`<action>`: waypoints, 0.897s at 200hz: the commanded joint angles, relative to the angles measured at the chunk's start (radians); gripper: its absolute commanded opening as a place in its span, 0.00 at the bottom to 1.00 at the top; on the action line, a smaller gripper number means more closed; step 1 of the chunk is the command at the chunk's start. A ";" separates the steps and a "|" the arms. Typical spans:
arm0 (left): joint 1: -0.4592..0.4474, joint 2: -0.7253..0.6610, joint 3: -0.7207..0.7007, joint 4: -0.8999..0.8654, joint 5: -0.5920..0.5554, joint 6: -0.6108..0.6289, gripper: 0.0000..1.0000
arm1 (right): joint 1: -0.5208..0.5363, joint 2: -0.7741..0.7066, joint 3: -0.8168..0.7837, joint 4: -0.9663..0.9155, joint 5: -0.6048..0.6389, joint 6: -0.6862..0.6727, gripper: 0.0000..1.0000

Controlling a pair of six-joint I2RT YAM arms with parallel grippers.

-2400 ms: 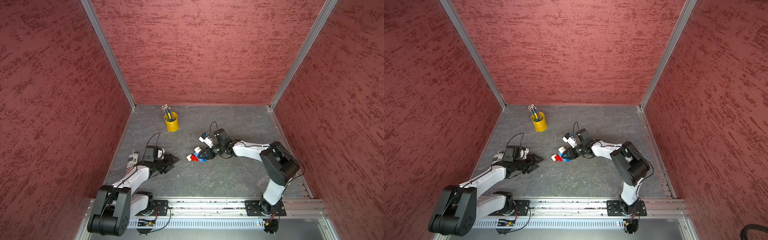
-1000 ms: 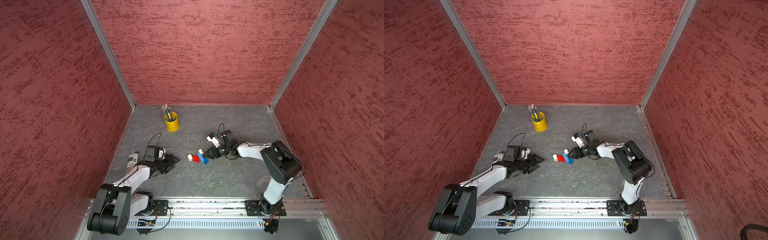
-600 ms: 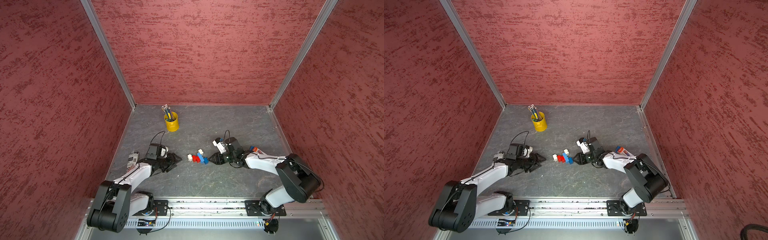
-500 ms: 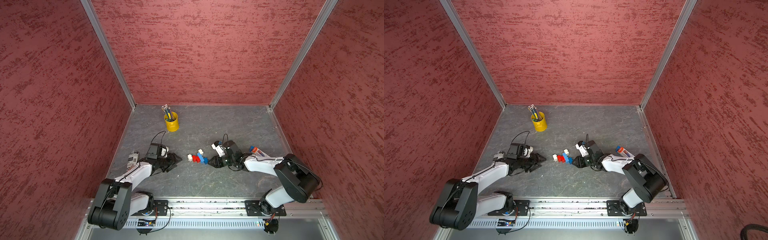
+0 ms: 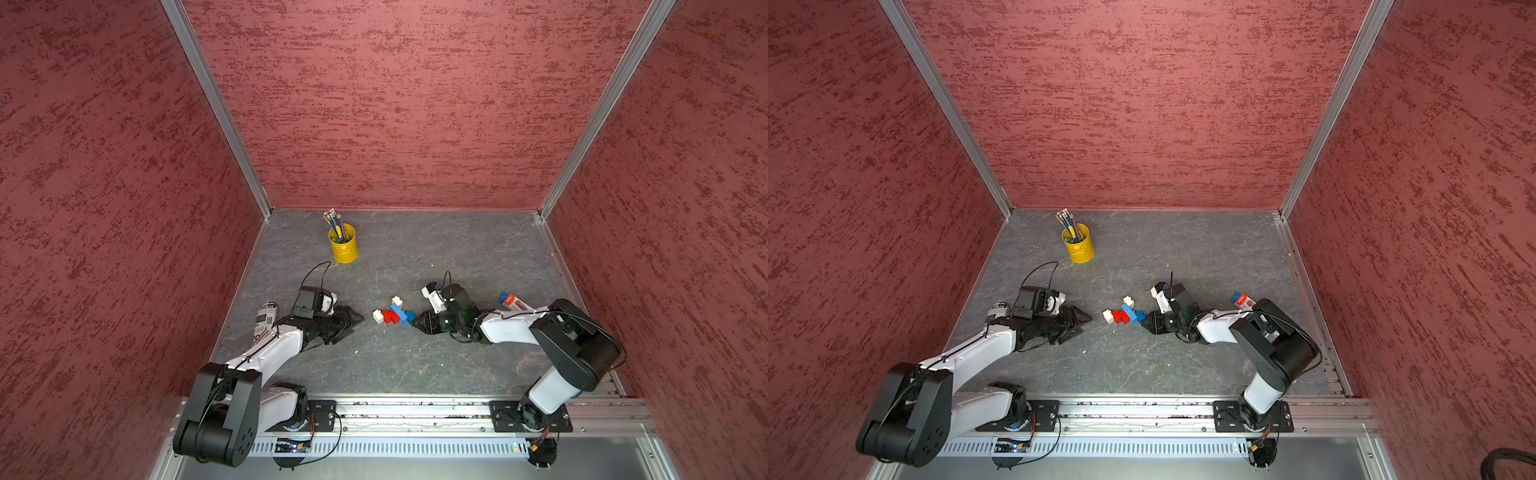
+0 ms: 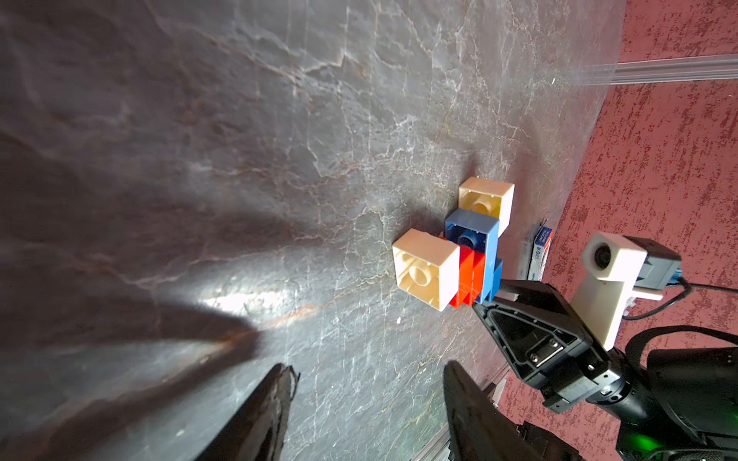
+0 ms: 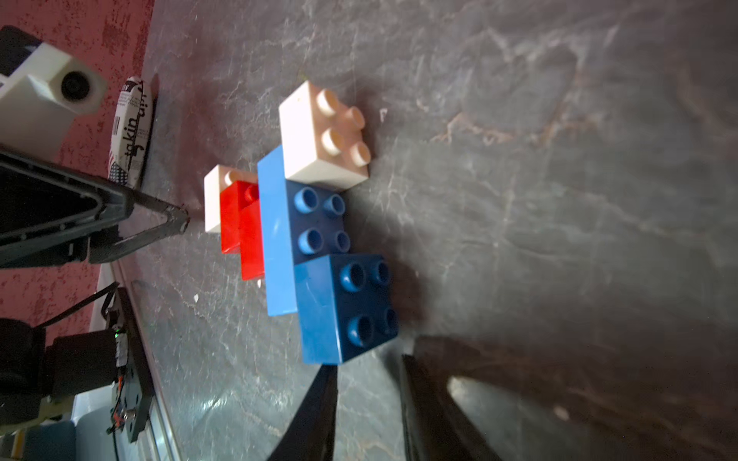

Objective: Assemble the letter y with lego
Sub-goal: Adjust the lego brick at the center of the board.

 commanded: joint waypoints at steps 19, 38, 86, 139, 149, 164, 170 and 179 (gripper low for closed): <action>-0.003 -0.012 0.002 -0.016 -0.015 0.019 0.63 | -0.011 0.055 0.066 0.020 0.077 -0.015 0.30; -0.002 -0.010 0.004 -0.018 -0.016 0.020 0.63 | -0.013 0.078 0.089 0.021 0.089 -0.021 0.30; -0.002 -0.018 0.009 -0.029 -0.019 0.021 0.63 | -0.017 0.105 0.123 0.015 0.074 -0.030 0.30; -0.002 -0.023 0.013 -0.034 -0.031 0.018 0.63 | -0.019 0.047 0.102 -0.020 0.099 -0.048 0.35; -0.002 -0.024 0.023 -0.037 -0.039 0.021 0.63 | -0.019 0.014 0.099 -0.040 0.117 -0.054 0.37; -0.002 -0.023 0.038 -0.046 -0.052 0.023 0.64 | -0.022 -0.044 0.094 -0.064 0.153 -0.061 0.46; -0.002 -0.022 0.047 -0.049 -0.059 0.026 0.65 | -0.025 -0.068 0.092 -0.078 0.171 -0.064 0.50; -0.001 -0.019 0.062 -0.057 -0.071 0.031 0.67 | -0.032 -0.101 0.094 -0.099 0.197 -0.073 0.55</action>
